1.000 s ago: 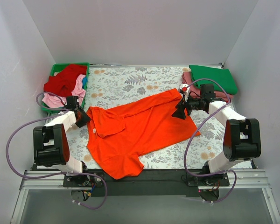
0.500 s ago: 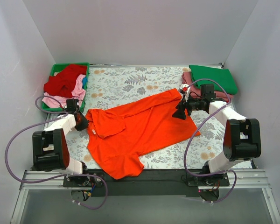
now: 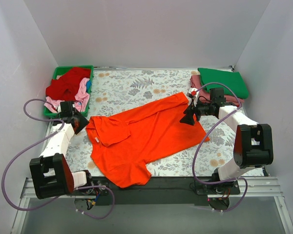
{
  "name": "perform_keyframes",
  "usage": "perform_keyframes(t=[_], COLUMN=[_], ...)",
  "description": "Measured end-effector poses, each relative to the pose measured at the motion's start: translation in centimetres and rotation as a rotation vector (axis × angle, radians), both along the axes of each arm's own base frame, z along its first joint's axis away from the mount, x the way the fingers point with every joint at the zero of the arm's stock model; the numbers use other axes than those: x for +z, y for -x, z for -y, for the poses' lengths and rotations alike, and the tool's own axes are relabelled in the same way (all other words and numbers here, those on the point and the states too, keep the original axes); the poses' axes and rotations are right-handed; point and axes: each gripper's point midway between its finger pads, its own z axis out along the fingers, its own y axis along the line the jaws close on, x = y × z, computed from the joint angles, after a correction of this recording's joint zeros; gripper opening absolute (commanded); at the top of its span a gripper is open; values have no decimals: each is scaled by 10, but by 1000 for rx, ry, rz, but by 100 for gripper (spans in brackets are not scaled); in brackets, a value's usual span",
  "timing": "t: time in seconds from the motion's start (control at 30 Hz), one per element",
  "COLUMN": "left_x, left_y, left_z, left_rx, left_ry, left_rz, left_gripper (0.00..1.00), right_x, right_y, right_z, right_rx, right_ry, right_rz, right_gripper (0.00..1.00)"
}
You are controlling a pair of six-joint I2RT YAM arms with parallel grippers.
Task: Fold and stack the t-shirts
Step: Fold the tshirt
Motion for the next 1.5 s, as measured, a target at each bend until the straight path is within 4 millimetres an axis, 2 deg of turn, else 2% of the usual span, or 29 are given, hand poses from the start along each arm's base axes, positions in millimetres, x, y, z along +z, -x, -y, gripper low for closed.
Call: perform_keyframes(t=[0.1, 0.23, 0.4, 0.63, 0.8, 0.9, 0.93, 0.97, 1.1, 1.2, 1.27, 1.4, 1.5], left_x=[9, -3, -22, -25, -34, -40, -42, -43, -40, -34, -29, -22, -21], left_y=[-20, -44, -51, -64, -67, -69, -69, -69, -71, -72, -73, -68, -65], left_z=[6, 19, 34, 38, 37, 37, 37, 37, 37, 37, 37, 38, 39], left_rx=[-48, -126, -187, -214, -219, -221, -222, -222, -224, -224, -225, -225, -226], left_ry=[31, 100, 177, 205, 205, 207, 207, 208, 204, 199, 194, 191, 192], left_rz=[42, 32, 2, 15, -1, -14, -18, -21, -8, 15, 37, 57, 61], left_gripper=[37, 33, 33, 32, 27, 20, 14, 2, 0, 0, 0, 0, 0], right_x=[0, -1, -5, -11, -11, -11, -11, -11, -11, -10, -5, 9, 8], right_y=[0, 0, 0, 1, 1, 1, 2, 2, -5, -22, -40, -94, -130], right_z=[0, 0, 0, 0, 0, 0, 0, 0, 0, -3, -9, -27, -36], right_rx=[2, 4, 6, 7, 7, 8, 7, 7, 3, -14, -23, -58, -106], right_ry=[0, 0, 2, 5, 5, 5, 6, 6, 21, 51, 68, 90, 123], right_rz=[1, 0, -12, -31, -31, -33, -35, -36, -40, -46, -41, -16, -29], right_gripper=[73, 73, 73, 74, 74, 74, 74, 74, 74, 73, 72, 64, 60])
